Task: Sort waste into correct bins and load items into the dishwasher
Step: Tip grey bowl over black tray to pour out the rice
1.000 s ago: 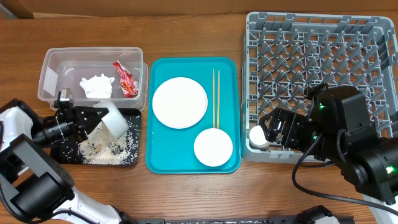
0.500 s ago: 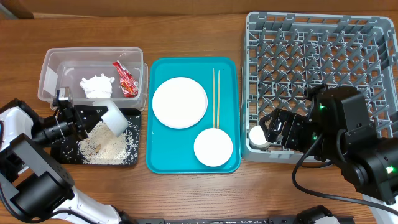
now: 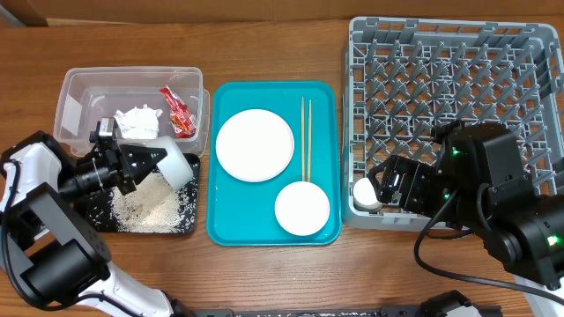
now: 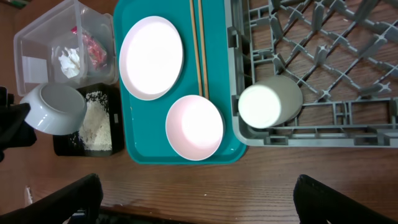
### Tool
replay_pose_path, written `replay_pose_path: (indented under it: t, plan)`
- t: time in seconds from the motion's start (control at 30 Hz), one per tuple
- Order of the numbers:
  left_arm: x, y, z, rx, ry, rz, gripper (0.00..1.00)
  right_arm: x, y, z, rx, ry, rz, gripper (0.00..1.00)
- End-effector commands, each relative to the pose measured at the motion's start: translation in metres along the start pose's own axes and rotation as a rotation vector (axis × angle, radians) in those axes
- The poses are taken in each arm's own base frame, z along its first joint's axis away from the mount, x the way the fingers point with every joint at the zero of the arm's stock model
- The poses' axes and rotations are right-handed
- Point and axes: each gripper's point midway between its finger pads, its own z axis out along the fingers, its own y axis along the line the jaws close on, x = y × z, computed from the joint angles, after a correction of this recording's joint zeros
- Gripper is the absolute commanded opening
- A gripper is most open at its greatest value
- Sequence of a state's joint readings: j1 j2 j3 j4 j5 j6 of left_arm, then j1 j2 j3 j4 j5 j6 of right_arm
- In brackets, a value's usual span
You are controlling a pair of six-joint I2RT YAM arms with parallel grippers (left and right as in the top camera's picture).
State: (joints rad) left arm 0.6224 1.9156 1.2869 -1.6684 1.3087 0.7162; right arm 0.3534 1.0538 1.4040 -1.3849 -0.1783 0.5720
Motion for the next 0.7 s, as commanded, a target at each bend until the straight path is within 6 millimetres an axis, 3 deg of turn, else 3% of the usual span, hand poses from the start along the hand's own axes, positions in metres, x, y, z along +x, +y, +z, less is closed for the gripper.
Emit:
replay_pose_path:
  t: [0.0, 0.1, 0.4, 0.5, 0.67]
  plan:
    - [-0.004, -0.006, -0.002, 0.024, -0.027, 0.091, 0.04, -0.001, 0.001, -0.002, -0.003, -0.011, -0.006, 1.00]
    - [0.000, 0.008, -0.001, -0.042, 0.015, 0.024, 0.04, -0.003, 0.002, -0.002, -0.007, -0.017, -0.006, 1.00]
    - [0.038, -0.016, 0.022, -0.143, 0.163, 0.096, 0.04, -0.008, 0.005, -0.002, -0.021, -0.036, -0.012, 1.00]
    - [0.051, -0.006, 0.031, -0.338, 0.224, 0.087, 0.04, -0.011, 0.008, -0.003, -0.031, -0.050, -0.015, 1.00]
    - [0.060, 0.026, 0.044, -0.860, 0.223, 0.112, 0.04, -0.012, 0.009, -0.003, -0.034, -0.054, -0.016, 1.00]
